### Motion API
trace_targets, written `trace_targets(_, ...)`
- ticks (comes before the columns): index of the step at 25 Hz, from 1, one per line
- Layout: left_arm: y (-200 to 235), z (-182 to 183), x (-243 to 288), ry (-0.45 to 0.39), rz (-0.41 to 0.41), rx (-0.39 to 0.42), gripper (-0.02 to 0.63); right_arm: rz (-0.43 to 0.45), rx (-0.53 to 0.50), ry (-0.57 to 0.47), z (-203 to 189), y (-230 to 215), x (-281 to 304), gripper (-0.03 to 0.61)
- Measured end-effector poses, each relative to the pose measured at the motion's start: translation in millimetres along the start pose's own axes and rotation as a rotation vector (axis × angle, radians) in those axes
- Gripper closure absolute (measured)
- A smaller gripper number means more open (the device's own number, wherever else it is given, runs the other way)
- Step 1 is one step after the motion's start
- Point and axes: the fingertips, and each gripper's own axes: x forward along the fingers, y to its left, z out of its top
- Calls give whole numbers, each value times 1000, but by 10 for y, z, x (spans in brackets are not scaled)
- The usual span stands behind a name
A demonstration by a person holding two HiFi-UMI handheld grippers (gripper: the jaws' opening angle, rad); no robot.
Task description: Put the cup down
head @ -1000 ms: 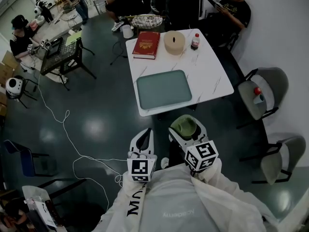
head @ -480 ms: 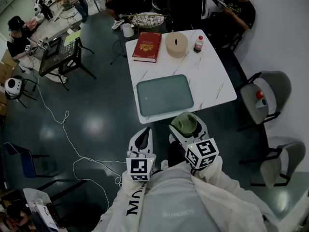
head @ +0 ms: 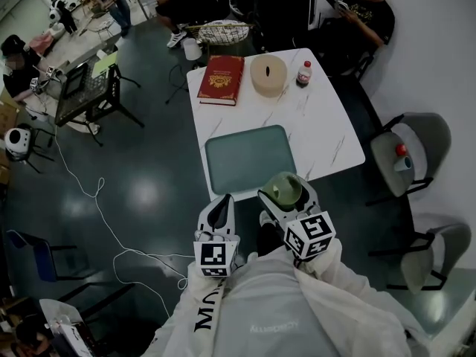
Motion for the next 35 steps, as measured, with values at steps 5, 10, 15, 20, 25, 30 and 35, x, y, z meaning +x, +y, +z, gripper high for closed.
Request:
trace_targets(5,34,41,266,16,8,-8,603,0,8,7,80,-225,175,190)
trace_targets(10,103,222,524,11,19,1,603,14,9,7,260,-399,395,190)
trace_targets(15,187,307,786,19,33,0,603,31,6,6,393,-572,630,190)
trace_targets(20,206,389,1030,18,43,2,603,38,-9,4,508,-761,783,190)
trace_targets(25,239,438,1214,18,59,-3,603,47,-17,5,597,-917,915,190)
trace_targets(30,252,495,1365,6,82,-5,603,68,-25,9,650,-1039,1032,190)
trace_targets(35,261,482,1499,9,101,-11,603,94,-31,13,663,-1121,1147,190)
